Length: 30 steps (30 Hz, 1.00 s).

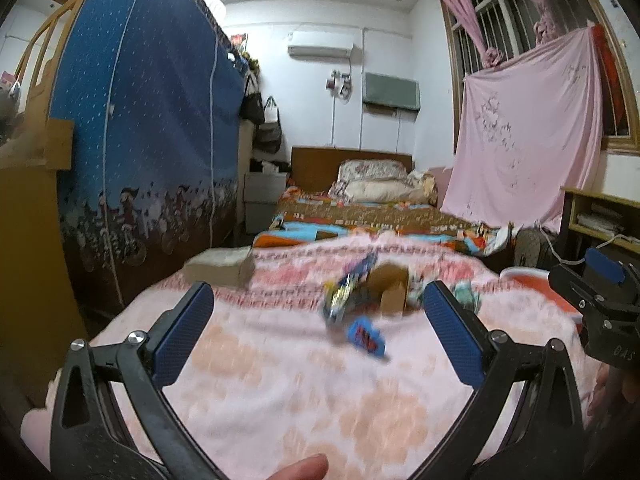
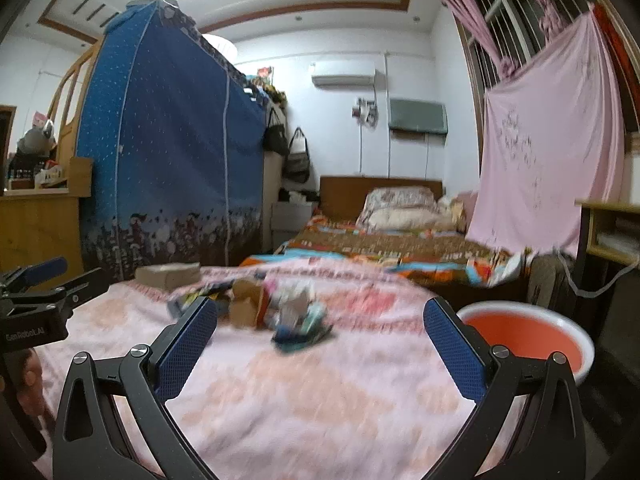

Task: Collect trash
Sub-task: 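Grasp the blue twist tie with left tool while right tool grasps green wrapper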

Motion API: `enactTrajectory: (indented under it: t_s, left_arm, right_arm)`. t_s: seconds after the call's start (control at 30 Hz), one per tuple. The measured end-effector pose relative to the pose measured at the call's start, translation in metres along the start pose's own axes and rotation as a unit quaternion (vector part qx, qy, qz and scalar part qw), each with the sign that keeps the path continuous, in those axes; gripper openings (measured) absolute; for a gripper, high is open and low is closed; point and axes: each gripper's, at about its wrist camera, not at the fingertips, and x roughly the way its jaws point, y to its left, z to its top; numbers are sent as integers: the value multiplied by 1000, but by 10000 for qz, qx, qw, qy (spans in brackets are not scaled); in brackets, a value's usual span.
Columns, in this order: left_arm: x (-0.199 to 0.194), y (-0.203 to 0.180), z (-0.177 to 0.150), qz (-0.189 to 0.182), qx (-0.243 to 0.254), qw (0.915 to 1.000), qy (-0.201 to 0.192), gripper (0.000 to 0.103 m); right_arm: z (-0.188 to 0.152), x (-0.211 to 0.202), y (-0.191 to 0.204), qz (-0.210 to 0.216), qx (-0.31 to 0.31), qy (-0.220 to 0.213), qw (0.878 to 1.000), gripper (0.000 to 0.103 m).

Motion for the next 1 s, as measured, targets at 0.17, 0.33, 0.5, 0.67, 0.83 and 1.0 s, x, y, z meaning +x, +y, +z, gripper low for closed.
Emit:
enactTrajectory:
  t_s: [0.17, 0.33, 0.5, 0.67, 0.83, 1.0]
  left_arm:
    - [5, -5, 14, 31, -64, 9986, -533, 91]
    - [13, -6, 21, 56, -113, 9974, -715, 91]
    - [20, -3, 23, 67, -145, 9973, -723, 91]
    - [39, -5, 17, -71, -106, 9999, -51, 91]
    - [62, -3, 8, -132, -227, 9970, 727, 91]
    - [76, -5, -7, -263, -298, 9897, 1372, 89]
  right_arm:
    - [23, 8, -7, 66, -75, -364, 9993, 103]
    - [35, 35, -15, 335, -133, -268, 9990, 103]
    - [35, 72, -17, 853, -313, 337, 9953, 103]
    - [21, 103, -13, 962, -610, 1147, 9868, 103]
    - [10, 121, -12, 1206, -655, 1778, 9745, 103]
    - [4, 128, -8, 1428, -679, 2018, 9666, 103]
